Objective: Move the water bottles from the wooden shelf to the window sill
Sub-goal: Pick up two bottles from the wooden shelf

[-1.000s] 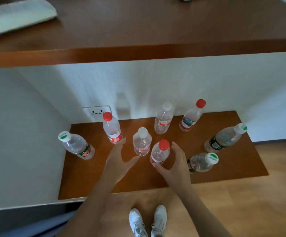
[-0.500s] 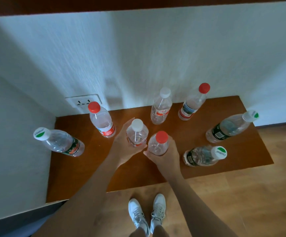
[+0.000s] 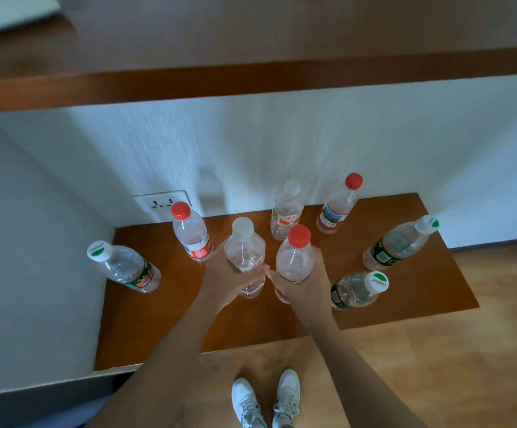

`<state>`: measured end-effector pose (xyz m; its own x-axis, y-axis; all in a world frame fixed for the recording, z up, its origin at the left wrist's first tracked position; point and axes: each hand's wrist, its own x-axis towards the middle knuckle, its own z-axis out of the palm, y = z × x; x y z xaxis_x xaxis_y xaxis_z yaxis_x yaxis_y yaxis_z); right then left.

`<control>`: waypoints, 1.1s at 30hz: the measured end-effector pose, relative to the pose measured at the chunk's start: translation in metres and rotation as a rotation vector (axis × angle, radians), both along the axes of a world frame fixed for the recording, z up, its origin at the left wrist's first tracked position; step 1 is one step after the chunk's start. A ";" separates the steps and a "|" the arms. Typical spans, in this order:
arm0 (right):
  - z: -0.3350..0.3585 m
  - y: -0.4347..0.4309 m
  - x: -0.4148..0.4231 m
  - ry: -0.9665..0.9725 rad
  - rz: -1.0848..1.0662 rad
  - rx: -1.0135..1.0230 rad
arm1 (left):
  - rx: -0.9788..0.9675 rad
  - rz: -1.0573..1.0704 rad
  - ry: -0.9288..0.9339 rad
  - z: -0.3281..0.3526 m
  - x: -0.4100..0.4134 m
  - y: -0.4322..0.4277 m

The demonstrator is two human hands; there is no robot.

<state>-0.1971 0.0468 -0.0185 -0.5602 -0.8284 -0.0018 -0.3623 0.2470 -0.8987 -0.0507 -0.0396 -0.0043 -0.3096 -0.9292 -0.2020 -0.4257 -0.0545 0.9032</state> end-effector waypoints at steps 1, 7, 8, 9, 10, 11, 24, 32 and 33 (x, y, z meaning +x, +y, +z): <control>0.008 0.002 0.000 -0.015 0.000 -0.021 | -0.024 0.008 0.000 0.009 0.002 0.004; 0.059 0.016 0.002 -0.048 0.064 -0.120 | -0.048 0.115 0.105 0.075 0.012 0.032; 0.066 0.018 0.003 -0.040 0.078 -0.132 | -0.055 0.140 0.120 0.084 0.014 0.036; 0.073 0.020 0.005 -0.034 0.092 -0.140 | -0.069 0.166 0.125 0.093 0.016 0.039; 0.077 0.022 0.006 -0.024 0.102 -0.149 | -0.083 0.191 0.120 0.101 0.019 0.042; 0.081 0.023 0.008 -0.015 0.109 -0.157 | -0.099 0.212 0.122 0.105 0.023 0.044; 0.096 0.002 0.063 -0.020 0.335 -0.147 | -0.212 0.456 0.147 0.118 0.093 0.077; 0.102 -0.011 0.115 -0.213 0.744 -0.173 | -0.332 0.710 0.136 0.124 0.143 0.129; 0.104 -0.009 0.121 -0.224 0.794 -0.183 | -0.338 0.770 0.139 0.124 0.146 0.139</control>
